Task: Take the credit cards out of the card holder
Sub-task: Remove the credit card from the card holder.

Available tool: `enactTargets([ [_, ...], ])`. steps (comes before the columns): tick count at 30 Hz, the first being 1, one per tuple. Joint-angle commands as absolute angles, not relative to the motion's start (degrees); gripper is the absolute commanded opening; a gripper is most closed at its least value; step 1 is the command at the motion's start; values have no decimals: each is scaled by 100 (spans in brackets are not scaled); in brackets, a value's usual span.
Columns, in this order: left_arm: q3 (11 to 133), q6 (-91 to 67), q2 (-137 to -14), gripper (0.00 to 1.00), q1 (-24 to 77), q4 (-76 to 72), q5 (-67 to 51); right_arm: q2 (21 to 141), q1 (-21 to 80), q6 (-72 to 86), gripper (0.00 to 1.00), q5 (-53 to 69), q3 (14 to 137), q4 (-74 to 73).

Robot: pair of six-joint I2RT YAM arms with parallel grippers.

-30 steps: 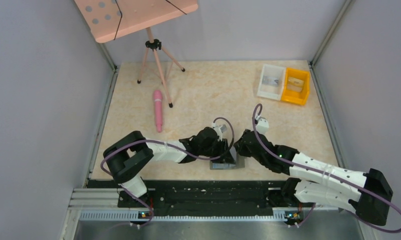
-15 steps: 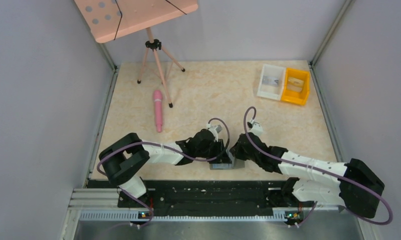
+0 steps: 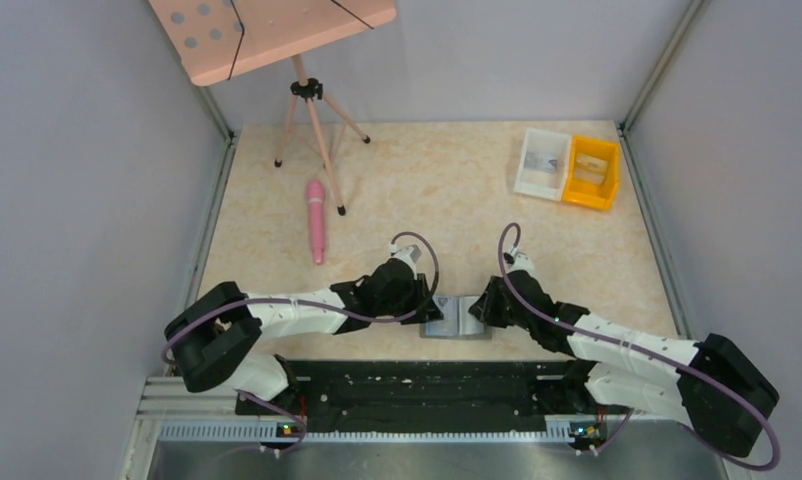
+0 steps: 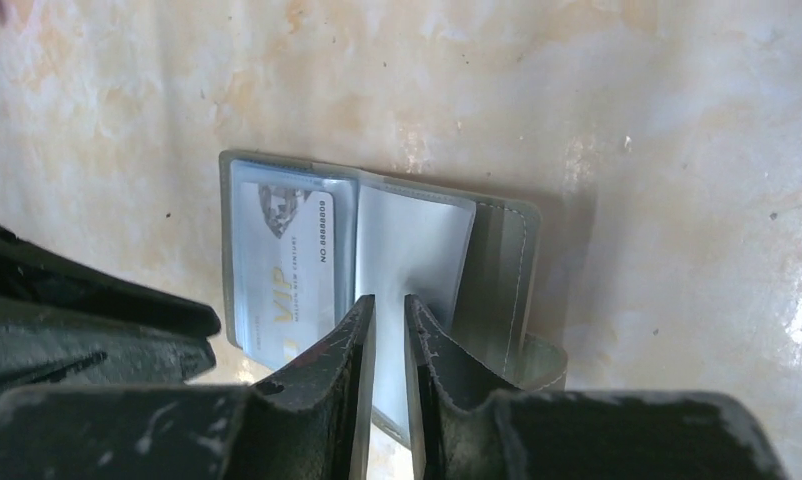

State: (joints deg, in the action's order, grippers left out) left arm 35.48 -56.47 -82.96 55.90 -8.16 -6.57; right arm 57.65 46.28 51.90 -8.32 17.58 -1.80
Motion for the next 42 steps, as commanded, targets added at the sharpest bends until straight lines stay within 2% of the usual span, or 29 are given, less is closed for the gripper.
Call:
enactTargets([
  [1,3490,-5581,-8029,28,5378,-305,-247,5620,4340,4578,18,-89,1660,508],
  [15,3612,-5493,-8367,23,5238,-389,-655,5600,4229,4431,18,749,1864,933],
  [22,3511,-5562,-8392,21,5238,-618,-782,6086,4221,4658,18,728,1945,999],
  [31,3454,-5523,-8411,17,5238,-714,-831,6359,3859,4511,25,1256,1480,1789],
  [42,3357,-5624,-8565,15,5238,-764,-846,6827,3814,4312,27,1529,1605,1783],
])
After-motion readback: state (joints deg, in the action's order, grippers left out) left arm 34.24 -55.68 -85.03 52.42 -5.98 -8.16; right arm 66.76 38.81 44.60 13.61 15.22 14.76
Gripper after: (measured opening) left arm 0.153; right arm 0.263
